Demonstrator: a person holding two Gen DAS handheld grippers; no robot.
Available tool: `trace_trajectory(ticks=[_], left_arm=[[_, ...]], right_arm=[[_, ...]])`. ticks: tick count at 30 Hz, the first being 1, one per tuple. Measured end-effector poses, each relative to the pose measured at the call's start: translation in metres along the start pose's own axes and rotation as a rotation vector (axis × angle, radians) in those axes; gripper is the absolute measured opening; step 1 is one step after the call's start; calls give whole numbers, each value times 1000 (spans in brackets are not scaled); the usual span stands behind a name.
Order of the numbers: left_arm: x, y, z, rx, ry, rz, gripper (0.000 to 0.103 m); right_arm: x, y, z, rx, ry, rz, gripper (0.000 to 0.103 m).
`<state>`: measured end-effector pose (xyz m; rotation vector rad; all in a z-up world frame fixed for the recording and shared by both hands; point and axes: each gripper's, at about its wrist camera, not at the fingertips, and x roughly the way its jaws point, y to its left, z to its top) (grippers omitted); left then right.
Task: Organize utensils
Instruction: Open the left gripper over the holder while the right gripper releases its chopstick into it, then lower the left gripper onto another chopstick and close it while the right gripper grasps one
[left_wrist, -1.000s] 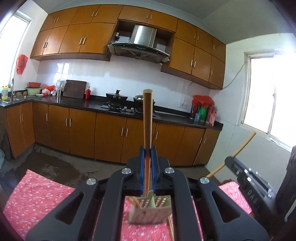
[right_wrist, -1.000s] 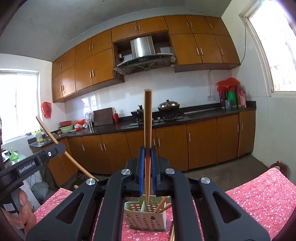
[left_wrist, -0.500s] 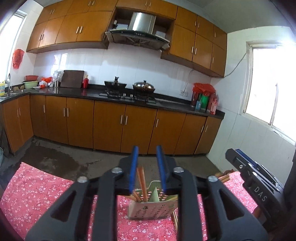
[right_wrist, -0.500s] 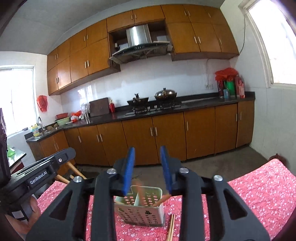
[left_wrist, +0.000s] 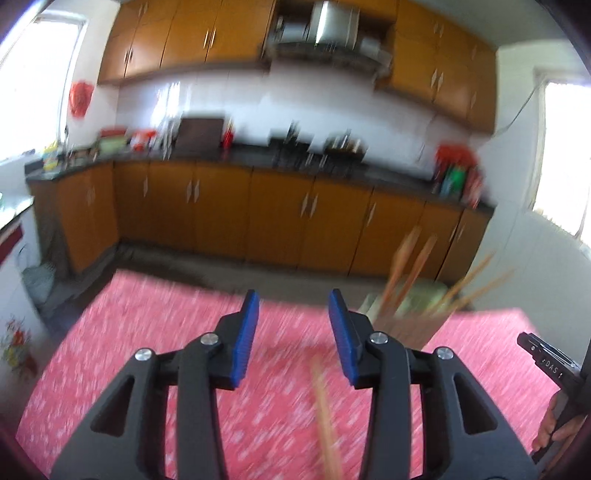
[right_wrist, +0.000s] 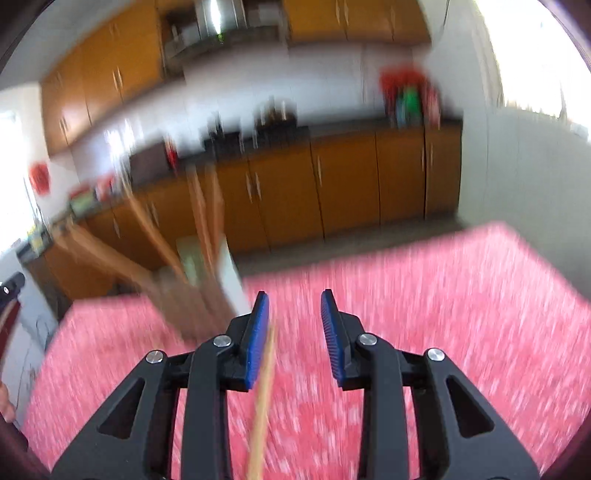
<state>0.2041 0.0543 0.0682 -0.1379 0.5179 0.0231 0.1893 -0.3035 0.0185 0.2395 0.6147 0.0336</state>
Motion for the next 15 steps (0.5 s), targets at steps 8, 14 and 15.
trace_trajectory(ticks=[8, 14, 15], left_arm=[[48, 16, -97, -36, 292, -49, 38], [52, -2, -120, -7, 340, -92, 38], [52, -5, -123, 5, 345, -100, 38]], right_arm=[[67, 21, -93, -34, 327, 109, 14], [74, 23, -101, -71, 334, 73, 14], [75, 23, -99, -78, 331, 59, 14]])
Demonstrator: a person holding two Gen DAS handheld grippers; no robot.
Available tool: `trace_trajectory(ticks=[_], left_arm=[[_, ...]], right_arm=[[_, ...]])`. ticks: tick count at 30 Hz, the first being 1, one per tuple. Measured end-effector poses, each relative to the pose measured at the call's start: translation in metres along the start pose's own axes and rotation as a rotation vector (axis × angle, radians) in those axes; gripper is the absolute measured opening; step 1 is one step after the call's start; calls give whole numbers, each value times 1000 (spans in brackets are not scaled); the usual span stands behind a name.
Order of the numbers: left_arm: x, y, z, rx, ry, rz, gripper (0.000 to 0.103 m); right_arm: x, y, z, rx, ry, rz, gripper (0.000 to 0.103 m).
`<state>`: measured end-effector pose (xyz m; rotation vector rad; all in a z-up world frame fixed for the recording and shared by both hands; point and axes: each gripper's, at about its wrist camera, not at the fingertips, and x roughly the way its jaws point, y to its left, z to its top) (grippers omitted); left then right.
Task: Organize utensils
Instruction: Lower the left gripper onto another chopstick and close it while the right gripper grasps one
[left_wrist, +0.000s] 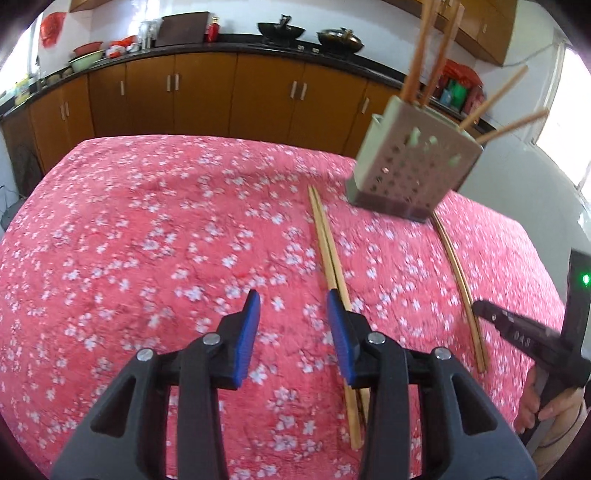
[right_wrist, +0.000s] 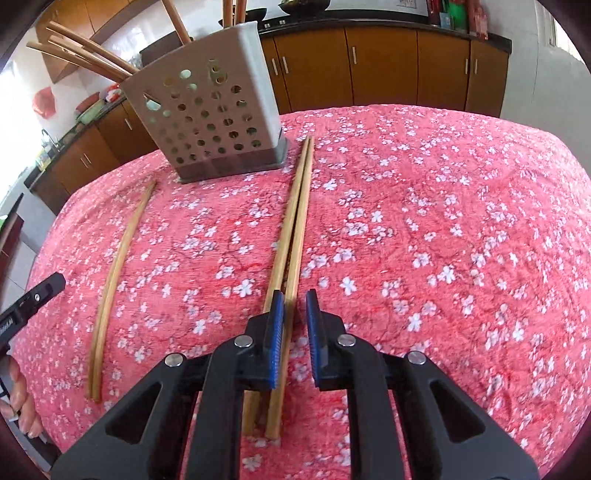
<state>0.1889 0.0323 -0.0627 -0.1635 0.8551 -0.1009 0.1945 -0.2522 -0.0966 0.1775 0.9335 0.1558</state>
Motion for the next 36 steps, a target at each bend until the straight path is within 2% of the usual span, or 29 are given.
trace_trajectory(ticks=[2, 5, 8, 11, 13, 17, 21, 25, 29, 31, 36], left_arm=[[6, -4, 0, 10, 10, -9, 36], [11, -10, -5, 26, 29, -30, 33], [19, -18, -9, 47, 50, -43, 27], [21, -22, -13, 65, 62, -53, 22], [24, -26, -16, 85, 74, -49, 20], [33, -32, -22, 116, 93, -21, 18], [37, -37, -24, 154, 86, 51, 10], [44, -22, -12, 130, 76, 94, 9], [48, 8, 2, 62, 61, 139, 10], [46, 21, 4, 41, 51, 136, 11], [43, 25, 3, 38, 33, 133, 11]], right_arm=[[3, 0, 2, -21, -7, -65, 9], [5, -1, 1, -36, -10, -62, 9], [5, -5, 1, -44, -33, -133, 8], [5, -20, 4, 23, -35, -124, 8], [4, -23, 5, 22, -34, -122, 8], [4, -24, 6, 8, -38, -126, 8], [1, -21, 3, 0, -44, -116, 8], [-1, -20, 0, -21, -60, -123, 8], [0, -34, 3, 18, -89, -176, 8], [0, -40, 5, 29, -96, -182, 8], [-1, -45, 5, 34, -96, -181, 8]])
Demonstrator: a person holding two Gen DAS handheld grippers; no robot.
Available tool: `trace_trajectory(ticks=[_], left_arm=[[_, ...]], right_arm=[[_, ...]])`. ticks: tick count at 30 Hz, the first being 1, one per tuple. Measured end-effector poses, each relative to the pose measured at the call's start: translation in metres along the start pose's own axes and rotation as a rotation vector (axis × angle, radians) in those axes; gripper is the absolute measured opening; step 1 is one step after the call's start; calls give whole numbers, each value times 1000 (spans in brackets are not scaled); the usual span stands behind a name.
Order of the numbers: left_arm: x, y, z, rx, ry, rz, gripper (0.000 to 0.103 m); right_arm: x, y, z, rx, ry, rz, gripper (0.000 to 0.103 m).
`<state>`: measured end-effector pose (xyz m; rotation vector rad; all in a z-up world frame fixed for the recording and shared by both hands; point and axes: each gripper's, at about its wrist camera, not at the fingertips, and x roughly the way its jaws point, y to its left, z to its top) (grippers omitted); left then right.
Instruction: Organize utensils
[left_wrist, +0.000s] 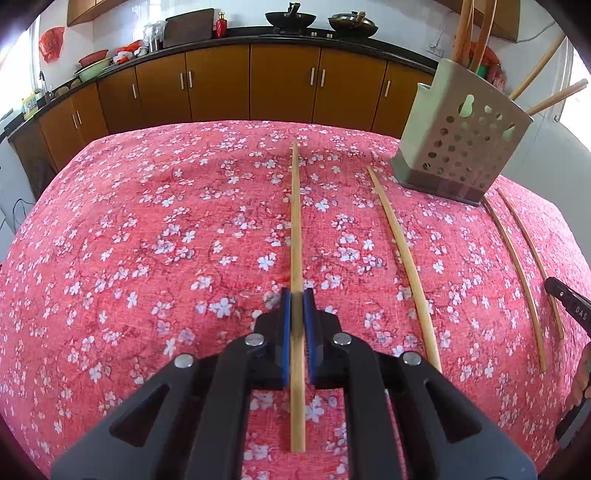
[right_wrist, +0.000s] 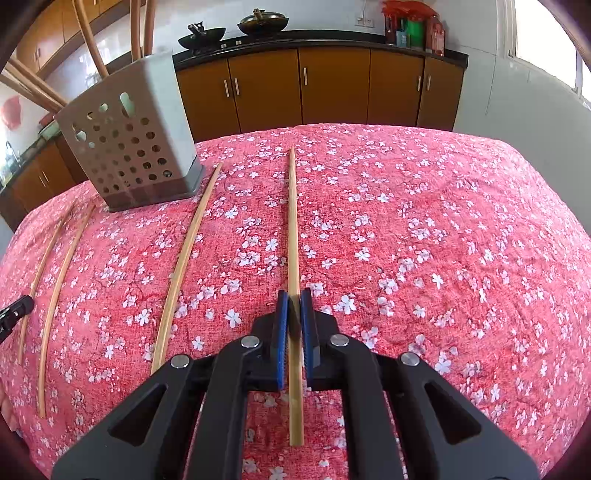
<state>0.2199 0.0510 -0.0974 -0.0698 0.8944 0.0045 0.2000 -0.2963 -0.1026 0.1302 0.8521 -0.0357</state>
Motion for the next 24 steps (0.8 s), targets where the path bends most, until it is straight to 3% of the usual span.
trace_trajectory(ticks=[24], left_arm=[[0, 1, -1, -30, -2, -22, 11]], right_arm=[[0, 1, -1, 7, 2, 1, 8]])
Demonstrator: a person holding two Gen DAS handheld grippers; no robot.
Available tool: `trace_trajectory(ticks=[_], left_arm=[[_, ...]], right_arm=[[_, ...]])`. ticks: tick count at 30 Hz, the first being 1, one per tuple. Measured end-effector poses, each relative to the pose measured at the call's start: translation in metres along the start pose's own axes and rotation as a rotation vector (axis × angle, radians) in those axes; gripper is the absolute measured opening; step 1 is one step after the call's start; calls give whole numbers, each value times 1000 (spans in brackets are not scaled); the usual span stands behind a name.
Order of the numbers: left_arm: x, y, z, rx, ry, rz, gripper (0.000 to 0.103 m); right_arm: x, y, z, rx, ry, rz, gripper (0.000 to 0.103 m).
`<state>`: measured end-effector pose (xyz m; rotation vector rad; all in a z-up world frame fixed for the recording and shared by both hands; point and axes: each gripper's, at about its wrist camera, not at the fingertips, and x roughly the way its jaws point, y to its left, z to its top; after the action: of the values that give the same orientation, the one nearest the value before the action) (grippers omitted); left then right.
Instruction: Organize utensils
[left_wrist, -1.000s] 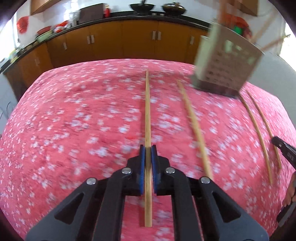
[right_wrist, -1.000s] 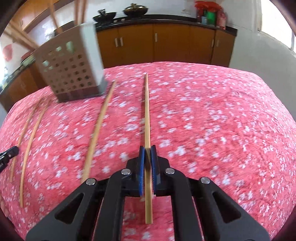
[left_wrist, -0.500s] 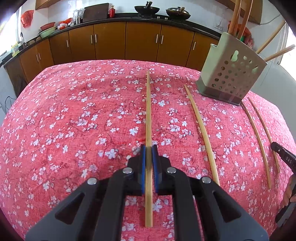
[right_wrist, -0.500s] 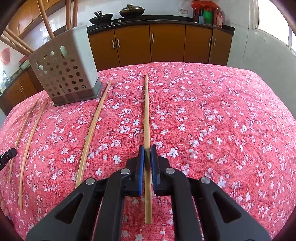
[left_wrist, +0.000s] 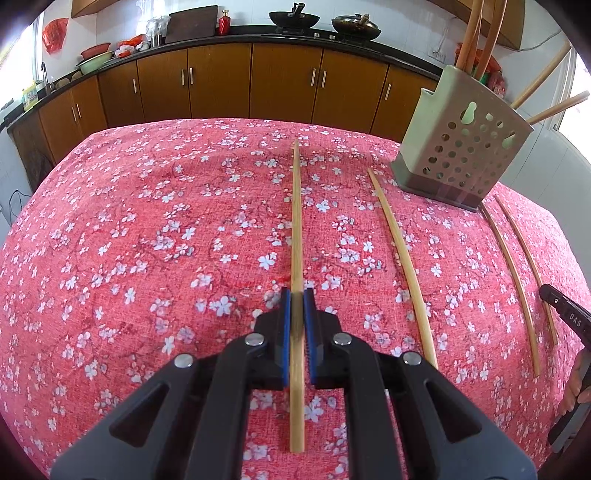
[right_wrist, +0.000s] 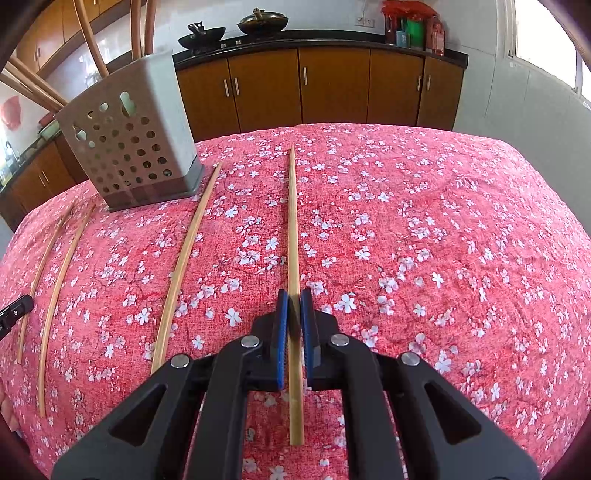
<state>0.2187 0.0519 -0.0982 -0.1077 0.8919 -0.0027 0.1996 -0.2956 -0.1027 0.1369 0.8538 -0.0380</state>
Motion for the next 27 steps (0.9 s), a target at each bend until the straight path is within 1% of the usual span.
trace_trajectory(ticks=[18, 27], left_arm=[[0, 0, 0, -2, -1, 0, 11], [-1, 2, 0, -13, -1, -12, 11]], right_arm=[[0, 2, 0, -5, 1, -5, 9], [-1, 0, -1, 3, 1, 3, 9]])
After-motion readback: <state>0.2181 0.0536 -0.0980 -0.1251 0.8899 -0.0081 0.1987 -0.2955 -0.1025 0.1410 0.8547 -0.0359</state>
